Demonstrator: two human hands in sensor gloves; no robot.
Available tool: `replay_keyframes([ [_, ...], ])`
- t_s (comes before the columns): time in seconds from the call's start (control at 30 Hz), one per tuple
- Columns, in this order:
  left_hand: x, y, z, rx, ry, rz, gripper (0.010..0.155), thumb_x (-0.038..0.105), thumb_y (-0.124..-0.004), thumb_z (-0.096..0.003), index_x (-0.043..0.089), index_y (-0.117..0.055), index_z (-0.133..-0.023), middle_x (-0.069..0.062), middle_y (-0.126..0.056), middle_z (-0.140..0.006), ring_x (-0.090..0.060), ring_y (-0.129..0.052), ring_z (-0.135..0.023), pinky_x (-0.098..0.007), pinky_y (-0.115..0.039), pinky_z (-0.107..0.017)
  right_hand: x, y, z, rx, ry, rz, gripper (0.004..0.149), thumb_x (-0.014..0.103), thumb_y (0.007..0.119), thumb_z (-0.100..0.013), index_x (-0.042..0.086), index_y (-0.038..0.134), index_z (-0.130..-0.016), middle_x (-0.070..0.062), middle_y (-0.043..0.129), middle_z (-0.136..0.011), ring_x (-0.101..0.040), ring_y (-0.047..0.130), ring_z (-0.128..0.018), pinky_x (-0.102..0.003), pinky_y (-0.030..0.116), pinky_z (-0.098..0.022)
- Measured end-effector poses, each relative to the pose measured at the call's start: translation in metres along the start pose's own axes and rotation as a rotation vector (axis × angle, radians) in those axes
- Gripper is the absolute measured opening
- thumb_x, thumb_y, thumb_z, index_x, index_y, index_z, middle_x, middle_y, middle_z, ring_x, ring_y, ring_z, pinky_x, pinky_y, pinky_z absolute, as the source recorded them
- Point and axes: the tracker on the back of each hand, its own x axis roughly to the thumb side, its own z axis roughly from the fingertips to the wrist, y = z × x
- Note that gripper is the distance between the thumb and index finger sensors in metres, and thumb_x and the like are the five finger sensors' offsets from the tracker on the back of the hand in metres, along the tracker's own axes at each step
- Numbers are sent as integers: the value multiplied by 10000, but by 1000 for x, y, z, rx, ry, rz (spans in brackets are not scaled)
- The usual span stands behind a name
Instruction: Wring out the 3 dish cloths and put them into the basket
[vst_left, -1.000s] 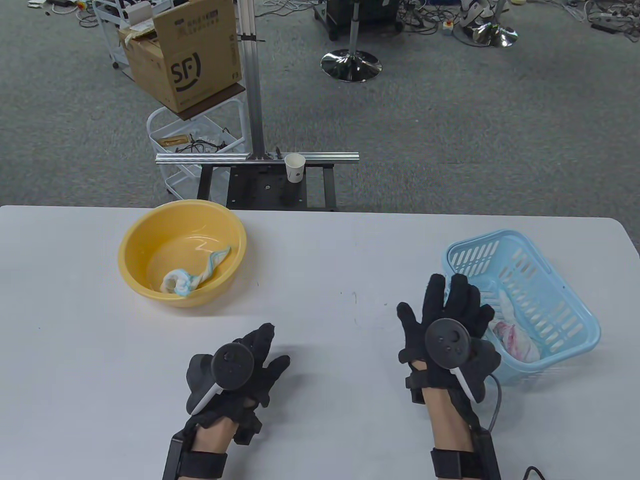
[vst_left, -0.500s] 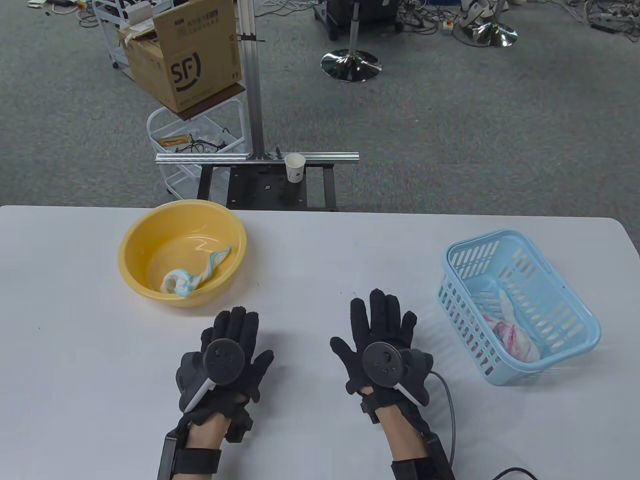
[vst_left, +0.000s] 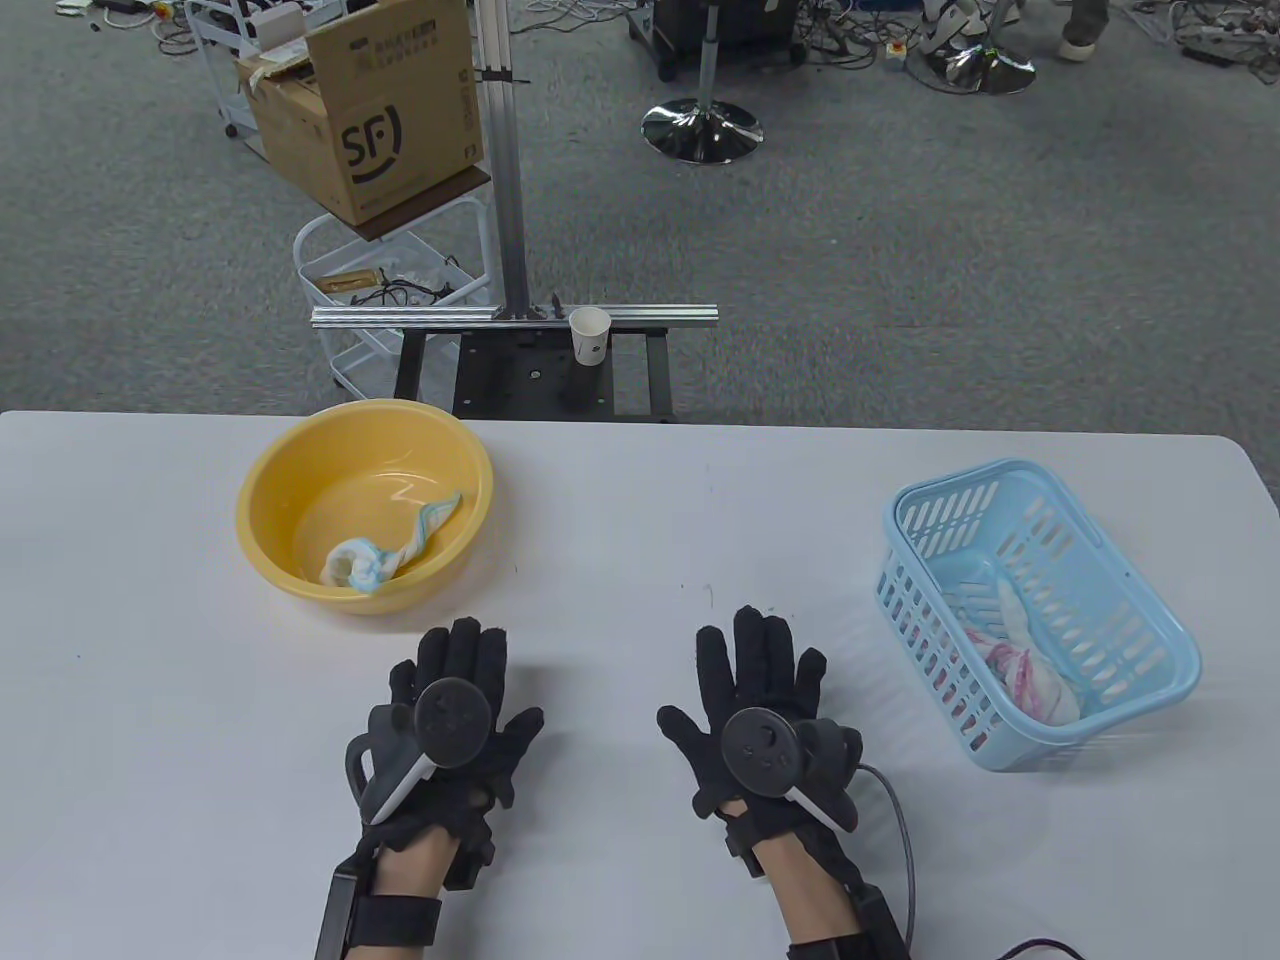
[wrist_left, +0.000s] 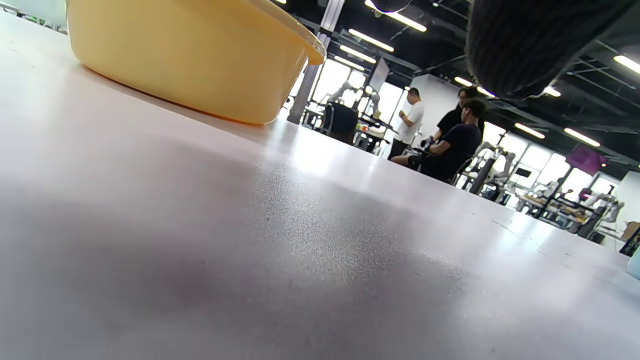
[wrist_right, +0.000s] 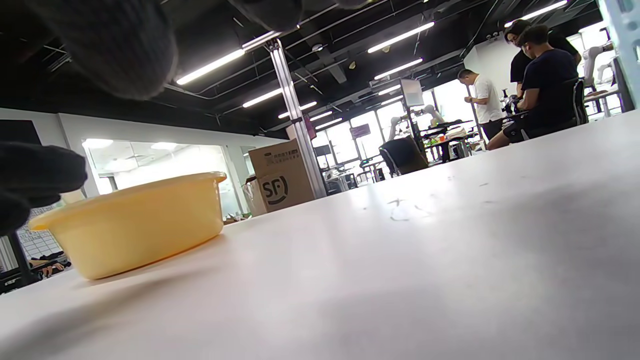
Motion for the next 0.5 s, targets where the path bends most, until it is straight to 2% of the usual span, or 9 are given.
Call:
replay_keyframes([
  [0.33, -4, 0, 1, 19, 41, -21, 898, 640, -785, -440, 377, -271, -1129, 137, -200, -1187, -231, -182, -1161, -569, -249, -825, 4, 1, 2, 8, -8, -27, 840, 676, 715, -513, 232, 325, -1109, -158, 197, -1178, -459, 204, -1093, -734, 227, -700],
  [0.5, -3, 11, 3, 56, 68, 13, 895, 630, -783, -443, 376, -267, -1128, 134, -203, -1187, -233, -189, -1161, -562, -254, -830, 4, 2, 1, 14, -7, -43, 837, 671, 716, -513, 227, 331, -1109, -162, 210, -1178, -463, 223, -1092, -734, 240, -701],
])
